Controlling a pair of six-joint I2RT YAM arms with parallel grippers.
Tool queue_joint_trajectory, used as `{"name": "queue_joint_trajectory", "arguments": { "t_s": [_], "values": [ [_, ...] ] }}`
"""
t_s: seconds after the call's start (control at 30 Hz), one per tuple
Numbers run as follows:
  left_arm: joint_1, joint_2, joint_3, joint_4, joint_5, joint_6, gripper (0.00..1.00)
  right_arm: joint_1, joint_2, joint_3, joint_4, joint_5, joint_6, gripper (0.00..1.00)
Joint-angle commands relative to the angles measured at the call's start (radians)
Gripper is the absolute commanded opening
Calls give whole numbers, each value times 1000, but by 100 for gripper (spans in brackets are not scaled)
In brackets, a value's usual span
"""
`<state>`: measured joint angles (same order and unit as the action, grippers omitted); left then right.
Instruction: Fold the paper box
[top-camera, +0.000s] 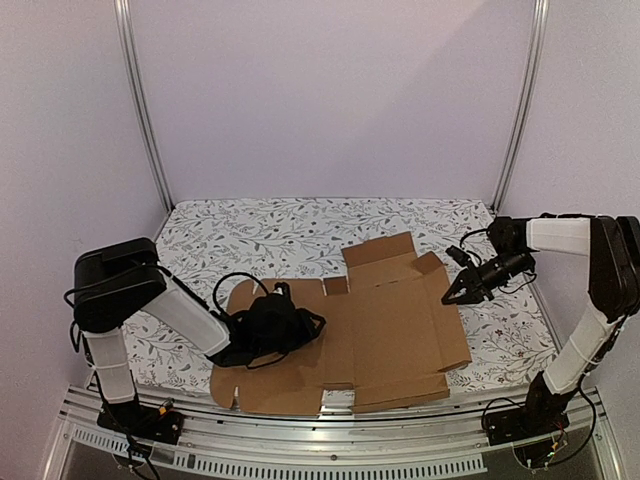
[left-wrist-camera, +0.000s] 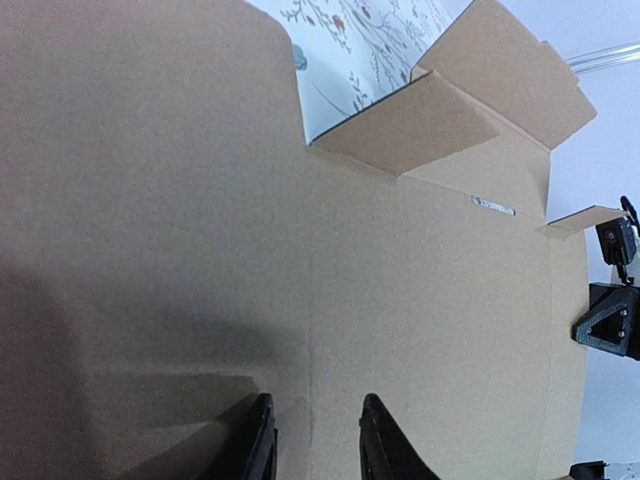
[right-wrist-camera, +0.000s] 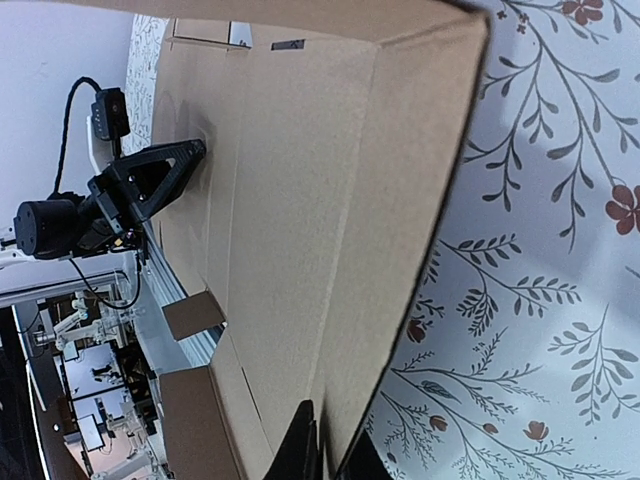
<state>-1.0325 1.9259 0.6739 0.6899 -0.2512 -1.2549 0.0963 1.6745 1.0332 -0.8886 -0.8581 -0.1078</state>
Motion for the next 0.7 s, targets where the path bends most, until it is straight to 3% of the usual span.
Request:
{"name": "queue_joint_trajectory", "arguments": {
  "t_s": [0.0, 0.33, 0.57, 0.67],
  "values": [
    [-13, 11, -53, -157, -26, -3, 30, 29, 10, -1, 10, 7, -3, 9],
    [-37, 6, -72, -134, -65, -30, 30, 100, 59, 32, 25, -54, -4, 14],
    [-40, -5, -74, -138, -71, -19, 31, 98, 52, 94, -54, 47, -55, 0],
    [-40, -50, -65, -155, -62, 80, 36, 90, 64, 201, -149, 102, -138, 0]
  ]
}}
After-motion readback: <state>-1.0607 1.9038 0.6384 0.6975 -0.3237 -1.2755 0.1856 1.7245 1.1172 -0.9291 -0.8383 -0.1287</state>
